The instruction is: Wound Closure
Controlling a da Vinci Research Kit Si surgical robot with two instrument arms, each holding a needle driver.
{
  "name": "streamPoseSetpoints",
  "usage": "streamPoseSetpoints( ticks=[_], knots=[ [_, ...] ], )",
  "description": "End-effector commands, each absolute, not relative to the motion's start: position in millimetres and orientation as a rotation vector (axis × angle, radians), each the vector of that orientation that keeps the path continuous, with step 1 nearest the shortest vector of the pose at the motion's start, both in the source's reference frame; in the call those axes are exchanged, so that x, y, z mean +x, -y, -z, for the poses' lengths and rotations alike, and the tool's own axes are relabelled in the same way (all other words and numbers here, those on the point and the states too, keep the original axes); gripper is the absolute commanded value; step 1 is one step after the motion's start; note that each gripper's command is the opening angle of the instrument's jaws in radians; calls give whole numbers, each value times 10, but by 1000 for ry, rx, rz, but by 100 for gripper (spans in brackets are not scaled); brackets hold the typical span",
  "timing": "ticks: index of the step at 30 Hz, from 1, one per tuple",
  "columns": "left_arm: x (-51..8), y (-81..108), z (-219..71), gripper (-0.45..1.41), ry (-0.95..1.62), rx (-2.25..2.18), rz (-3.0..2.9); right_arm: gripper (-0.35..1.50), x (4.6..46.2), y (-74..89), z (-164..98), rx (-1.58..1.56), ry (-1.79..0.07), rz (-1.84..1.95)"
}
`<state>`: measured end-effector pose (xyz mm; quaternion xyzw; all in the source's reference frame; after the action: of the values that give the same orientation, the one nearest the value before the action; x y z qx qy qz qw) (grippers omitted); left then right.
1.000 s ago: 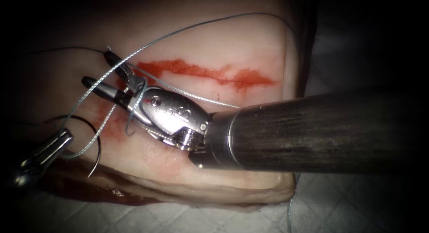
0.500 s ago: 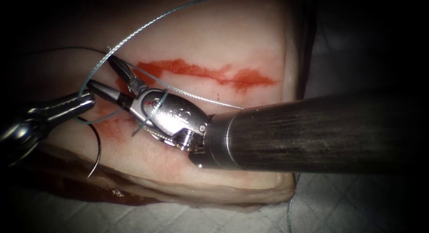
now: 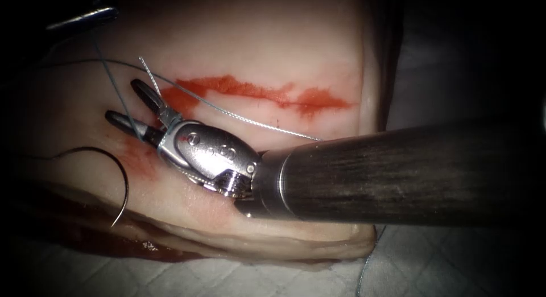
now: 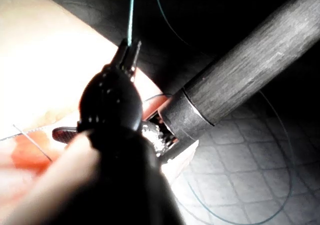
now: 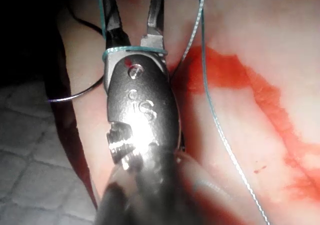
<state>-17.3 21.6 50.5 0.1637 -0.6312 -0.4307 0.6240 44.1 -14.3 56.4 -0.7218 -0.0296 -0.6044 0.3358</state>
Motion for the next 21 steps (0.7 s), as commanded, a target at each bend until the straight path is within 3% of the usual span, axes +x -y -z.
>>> streamPoseSetpoints(
  ticks=[1, 6, 21],
  knots=[
    [-184, -217, -509, -45, 1450, 380, 984, 29, 450, 142, -567, -1886, 78, 1573],
    [-203, -229, -512, -45, 1440, 396, 984, 15, 453, 143, -568, -1909, 50, 1579],
    [-234, -278, -599, -45, 1388, 297, 964, 15, 460, 150, -562, -2044, 15, 1665]
  ],
)
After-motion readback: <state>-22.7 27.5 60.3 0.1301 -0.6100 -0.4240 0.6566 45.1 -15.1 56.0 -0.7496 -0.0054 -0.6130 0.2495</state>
